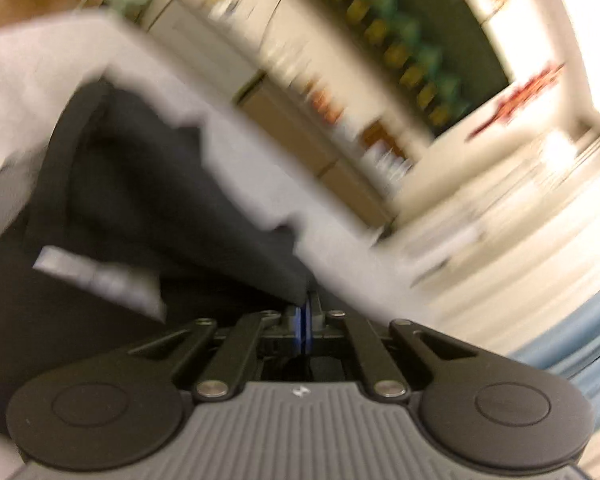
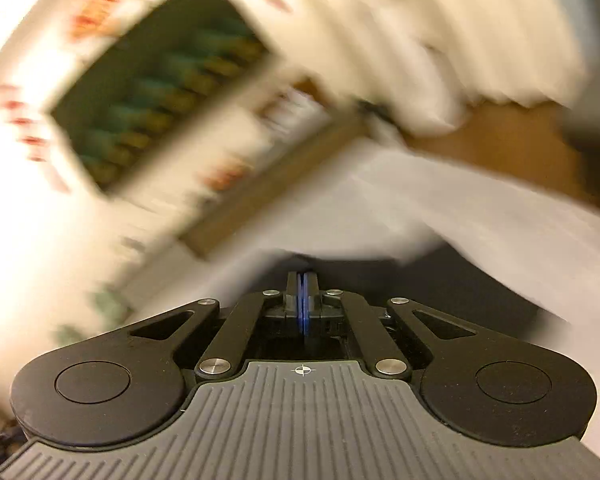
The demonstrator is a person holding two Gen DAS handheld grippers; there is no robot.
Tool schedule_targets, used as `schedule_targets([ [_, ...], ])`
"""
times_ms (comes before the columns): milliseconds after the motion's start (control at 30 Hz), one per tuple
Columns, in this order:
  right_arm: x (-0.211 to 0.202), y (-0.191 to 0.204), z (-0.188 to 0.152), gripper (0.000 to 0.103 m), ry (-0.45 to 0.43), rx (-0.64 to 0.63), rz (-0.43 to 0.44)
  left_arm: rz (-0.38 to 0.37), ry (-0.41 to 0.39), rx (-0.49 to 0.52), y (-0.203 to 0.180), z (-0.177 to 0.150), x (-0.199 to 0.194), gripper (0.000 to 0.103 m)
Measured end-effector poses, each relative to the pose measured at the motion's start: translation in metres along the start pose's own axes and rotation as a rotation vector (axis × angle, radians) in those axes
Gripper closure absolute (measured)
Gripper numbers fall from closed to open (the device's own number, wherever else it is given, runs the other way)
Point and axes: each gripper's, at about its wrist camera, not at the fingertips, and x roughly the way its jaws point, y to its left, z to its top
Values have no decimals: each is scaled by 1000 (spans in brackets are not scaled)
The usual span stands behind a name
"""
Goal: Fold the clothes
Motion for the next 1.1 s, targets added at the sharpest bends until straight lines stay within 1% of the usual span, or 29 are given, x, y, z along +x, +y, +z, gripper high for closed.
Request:
schedule_targets([
  [100, 2, -28, -5, 103, 50, 115, -38, 66, 80, -15, 11, -9, 11, 101],
  [133, 2, -37, -7, 96, 66, 153, -51, 57, 60, -15, 9, -8, 8, 101],
  [200, 3, -55, -10, 91, 99, 229, -76, 39, 21, -16, 4, -4, 2, 101],
  [267, 4, -73, -13, 66, 132, 306, -102, 17, -22, -32, 3, 1, -3, 101],
  [300, 5, -83, -15, 49, 149, 344, -114, 12, -27, -38, 1, 2, -4, 101],
  [367, 13, -82, -17, 48, 158, 363, -129, 22, -23, -36, 0, 1, -1, 101],
  [467, 34, -76, -17, 47, 185, 316, -170, 50, -2, -25, -2, -2, 6, 101],
  [500, 42, -73, -15, 49, 193, 284, -180, 63, 0, -17, -2, -2, 8, 101],
  [533, 50, -71, -12, 62, 198, 248, -189, 74, 1, -10, -2, -3, 9, 101],
  [567, 57, -67, -9, 78, 204, 199, -200, 76, -9, -3, -2, -3, 7, 101],
  [600, 58, -64, -6, 103, 197, 145, -214, 71, -35, 8, -2, -2, -2, 101],
  [633, 50, -60, -1, 103, 151, 100, -218, 57, -63, 20, -5, -1, -12, 101],
  [667, 43, -59, 1, 103, 121, 82, -219, 36, -76, 26, -7, -2, -24, 101],
  [767, 30, -66, -1, 103, 119, 89, -232, 33, -47, 51, -2, -15, -45, 101],
  [867, 17, -73, -3, 103, 116, 95, -245, 136, 91, 27, 22, -32, -25, 101],
  [933, 9, -78, -4, 103, 114, 99, -254, 188, 132, 37, 26, -38, -15, 101],
  [1000, 0, -83, -5, 103, 113, 104, -263, 191, 123, 48, 19, -37, -14, 101],
  [1100, -9, -89, -6, 103, 110, 113, -281, 199, 99, 35, 20, -38, -19, 101],
])
